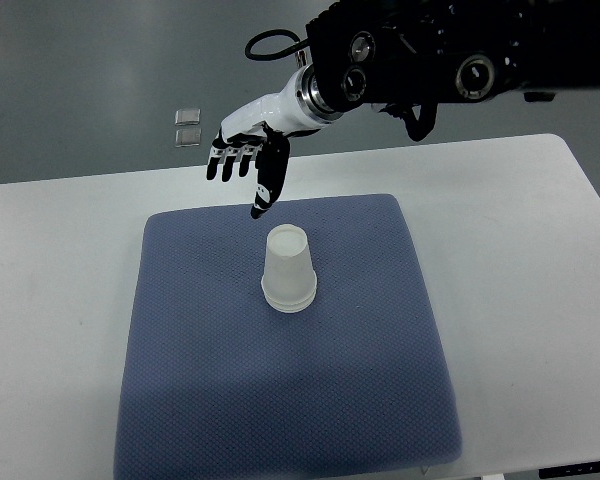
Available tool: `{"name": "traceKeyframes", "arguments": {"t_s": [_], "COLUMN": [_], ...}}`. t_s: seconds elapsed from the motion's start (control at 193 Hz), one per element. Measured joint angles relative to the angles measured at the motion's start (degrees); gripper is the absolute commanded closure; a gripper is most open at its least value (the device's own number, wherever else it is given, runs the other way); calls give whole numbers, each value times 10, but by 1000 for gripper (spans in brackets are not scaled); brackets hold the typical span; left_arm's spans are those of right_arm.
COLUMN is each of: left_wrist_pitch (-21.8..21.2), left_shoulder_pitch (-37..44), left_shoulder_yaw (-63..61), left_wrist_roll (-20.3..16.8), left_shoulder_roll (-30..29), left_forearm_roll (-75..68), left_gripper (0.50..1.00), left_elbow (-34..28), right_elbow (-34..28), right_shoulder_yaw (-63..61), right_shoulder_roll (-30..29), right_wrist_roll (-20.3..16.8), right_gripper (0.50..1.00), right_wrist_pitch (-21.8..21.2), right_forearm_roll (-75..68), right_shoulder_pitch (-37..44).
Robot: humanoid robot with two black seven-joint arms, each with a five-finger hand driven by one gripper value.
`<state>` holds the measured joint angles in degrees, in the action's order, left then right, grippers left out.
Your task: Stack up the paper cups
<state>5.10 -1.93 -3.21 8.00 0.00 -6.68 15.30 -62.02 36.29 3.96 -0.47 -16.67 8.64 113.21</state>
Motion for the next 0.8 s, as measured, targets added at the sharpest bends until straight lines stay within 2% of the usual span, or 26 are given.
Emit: {"name": "traceKeyframes", "arguments": {"t_s": [0.291,0.535,0.685,0.799], "left_wrist_pitch": [0,0,0,0], "left_shoulder_pitch": [0,0,0,0], "left_shoulder_yaw": [0,0,0,0], "left_wrist_roll": [1,1,1,1], "left_shoulder_roll": [0,0,0,0], "left_forearm_roll": [0,0,0,0], "left_gripper": [500,500,500,500], "left_elbow": [1,1,1,1], "right_elbow": [136,237,273,281], "right_shoulder_yaw": [-153,-321,-422,-487], "right_shoulder_roll": [31,47,48,48], "right_wrist_roll": [3,24,38,41], "right_gripper": [660,660,656,634], "right_wrist_pitch": [44,47,43,42], "right_forearm_roll": [-91,-165,-194,-197], "right_shoulder_pitch": [-144,-254,-325,-365]}}
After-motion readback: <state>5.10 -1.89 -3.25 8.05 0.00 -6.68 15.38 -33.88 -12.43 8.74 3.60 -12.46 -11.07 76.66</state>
